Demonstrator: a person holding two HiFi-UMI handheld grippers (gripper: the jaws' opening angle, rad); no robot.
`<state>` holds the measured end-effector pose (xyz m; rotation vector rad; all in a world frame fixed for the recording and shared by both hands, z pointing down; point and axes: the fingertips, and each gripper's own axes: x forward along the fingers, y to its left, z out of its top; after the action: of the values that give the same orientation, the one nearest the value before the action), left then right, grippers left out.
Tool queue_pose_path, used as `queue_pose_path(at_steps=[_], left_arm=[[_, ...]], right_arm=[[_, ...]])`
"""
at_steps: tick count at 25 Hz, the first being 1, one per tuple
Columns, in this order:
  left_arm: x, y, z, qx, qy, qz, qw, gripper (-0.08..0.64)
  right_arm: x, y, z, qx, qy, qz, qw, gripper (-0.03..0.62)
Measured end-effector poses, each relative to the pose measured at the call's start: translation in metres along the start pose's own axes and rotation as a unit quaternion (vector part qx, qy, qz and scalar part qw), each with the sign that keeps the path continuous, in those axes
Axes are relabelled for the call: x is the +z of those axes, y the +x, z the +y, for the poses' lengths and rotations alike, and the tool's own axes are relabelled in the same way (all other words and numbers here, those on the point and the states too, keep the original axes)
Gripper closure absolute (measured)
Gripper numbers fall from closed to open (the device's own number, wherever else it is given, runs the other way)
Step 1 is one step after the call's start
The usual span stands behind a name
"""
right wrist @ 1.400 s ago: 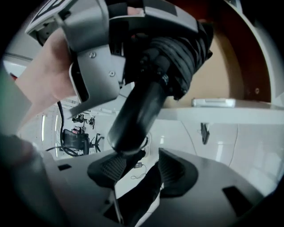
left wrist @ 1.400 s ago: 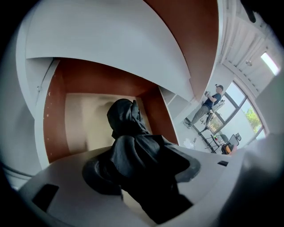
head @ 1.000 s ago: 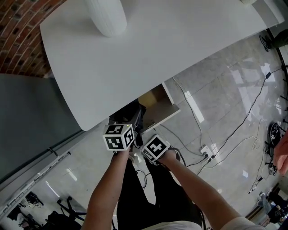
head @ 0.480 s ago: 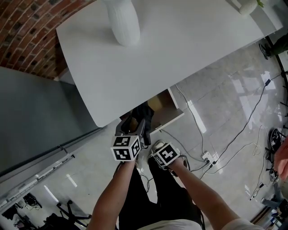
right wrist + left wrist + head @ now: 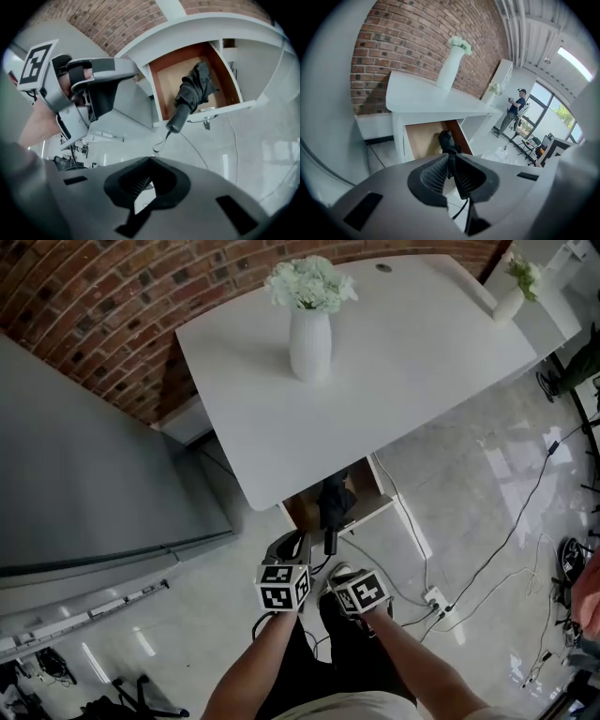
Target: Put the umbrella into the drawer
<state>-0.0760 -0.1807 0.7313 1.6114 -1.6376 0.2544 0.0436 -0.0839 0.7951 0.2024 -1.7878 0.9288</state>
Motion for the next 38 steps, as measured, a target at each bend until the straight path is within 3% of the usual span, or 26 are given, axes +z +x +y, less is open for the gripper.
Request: queue_pose_path(at_steps=[11,18,38], left_arm=[[-0.015,-0.086,-0.017,-0.016,-0.038,0.04,0.9983,0.525],[-0.003,-0.119,-0.041,-0.053,-0.022,0.043,0.9974,0.525],[0.032,-0.144,-0.045,-0.104,0.037,0.042,0.993,0.525]], right_arm=[[0.012,-0.052,0.064,-0.025,-0.034,-0.035,0.998,0.575],[0.031,-0.089,0.1,-0.027,-0.043,-0.09,0.995,0.575],[0.062,-0.109,0.131,-0.072,-0.054,-0.125,0.988,0.575]])
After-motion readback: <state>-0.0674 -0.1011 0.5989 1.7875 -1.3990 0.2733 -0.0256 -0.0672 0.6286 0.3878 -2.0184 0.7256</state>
